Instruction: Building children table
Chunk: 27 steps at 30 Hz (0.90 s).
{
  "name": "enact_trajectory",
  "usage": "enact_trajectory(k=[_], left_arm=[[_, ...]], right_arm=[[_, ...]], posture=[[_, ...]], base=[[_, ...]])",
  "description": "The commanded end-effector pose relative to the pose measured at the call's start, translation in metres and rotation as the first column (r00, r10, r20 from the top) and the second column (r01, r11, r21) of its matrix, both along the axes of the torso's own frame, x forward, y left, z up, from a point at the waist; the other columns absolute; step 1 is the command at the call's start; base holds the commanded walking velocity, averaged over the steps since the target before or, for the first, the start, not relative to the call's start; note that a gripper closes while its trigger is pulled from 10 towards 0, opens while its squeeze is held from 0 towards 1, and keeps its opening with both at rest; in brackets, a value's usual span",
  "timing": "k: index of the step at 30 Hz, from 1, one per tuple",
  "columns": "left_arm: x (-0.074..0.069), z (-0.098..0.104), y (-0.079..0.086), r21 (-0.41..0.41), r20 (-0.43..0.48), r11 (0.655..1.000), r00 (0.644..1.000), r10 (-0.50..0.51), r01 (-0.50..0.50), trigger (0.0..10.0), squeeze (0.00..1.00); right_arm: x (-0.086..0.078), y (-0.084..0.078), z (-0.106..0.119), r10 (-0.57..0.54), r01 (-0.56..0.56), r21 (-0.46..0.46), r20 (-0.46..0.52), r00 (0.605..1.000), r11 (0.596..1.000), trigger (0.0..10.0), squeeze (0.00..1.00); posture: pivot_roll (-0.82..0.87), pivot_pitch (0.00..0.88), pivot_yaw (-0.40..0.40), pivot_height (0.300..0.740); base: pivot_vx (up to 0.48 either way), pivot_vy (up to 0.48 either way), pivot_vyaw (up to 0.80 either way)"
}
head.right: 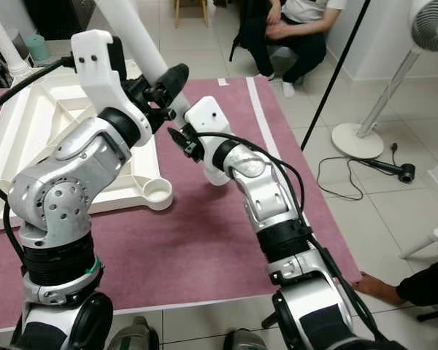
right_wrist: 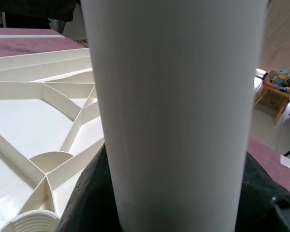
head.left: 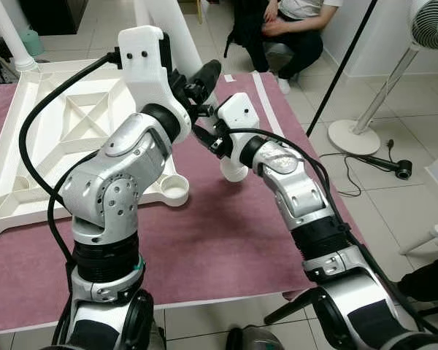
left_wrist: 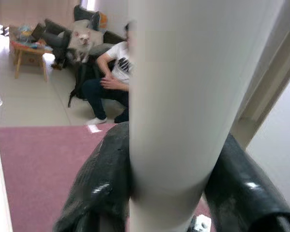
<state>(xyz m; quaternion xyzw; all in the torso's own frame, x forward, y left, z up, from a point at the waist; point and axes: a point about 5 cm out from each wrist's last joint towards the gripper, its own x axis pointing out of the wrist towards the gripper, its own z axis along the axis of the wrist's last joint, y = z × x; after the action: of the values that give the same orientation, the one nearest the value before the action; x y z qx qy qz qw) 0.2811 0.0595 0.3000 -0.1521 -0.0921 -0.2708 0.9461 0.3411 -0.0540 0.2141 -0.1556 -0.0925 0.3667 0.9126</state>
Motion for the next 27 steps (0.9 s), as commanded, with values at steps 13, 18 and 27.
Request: enact_trajectory(k=[13, 18, 27], left_arm=[[-0.030, 0.002, -0.008, -0.182, 0.084, 0.891, 0.910, -0.407, 0.415, 10.0, 0.00], [-0.031, -0.003, 0.022, -0.227, 0.100, 0.881, 0.910, -0.402, 0.414, 10.0, 0.00], [-0.017, -0.002, 0.007, -0.179, 0.037, 0.946, 0.962, -0.270, 0.272, 10.0, 0.00]], right_arm=[[0.000, -0.008, 0.003, -0.057, 0.057, 0.068, 0.003, 0.998, 0.996, 0.0, 0.00], [0.005, -0.033, 0.021, -0.160, 0.153, 0.148, 0.036, 0.986, 0.977, 10.0, 0.00], [0.005, -0.030, 0.010, -0.204, 0.202, 0.022, 0.096, 0.974, 0.979, 10.0, 0.00]], posture=[[0.07, 0.000, 0.019, 0.740], [0.07, 0.000, 0.023, 0.740], [0.07, 0.000, 0.027, 0.740]], base=[[0.000, 0.000, 0.00], [0.000, 0.000, 0.00], [0.000, 0.000, 0.00]])
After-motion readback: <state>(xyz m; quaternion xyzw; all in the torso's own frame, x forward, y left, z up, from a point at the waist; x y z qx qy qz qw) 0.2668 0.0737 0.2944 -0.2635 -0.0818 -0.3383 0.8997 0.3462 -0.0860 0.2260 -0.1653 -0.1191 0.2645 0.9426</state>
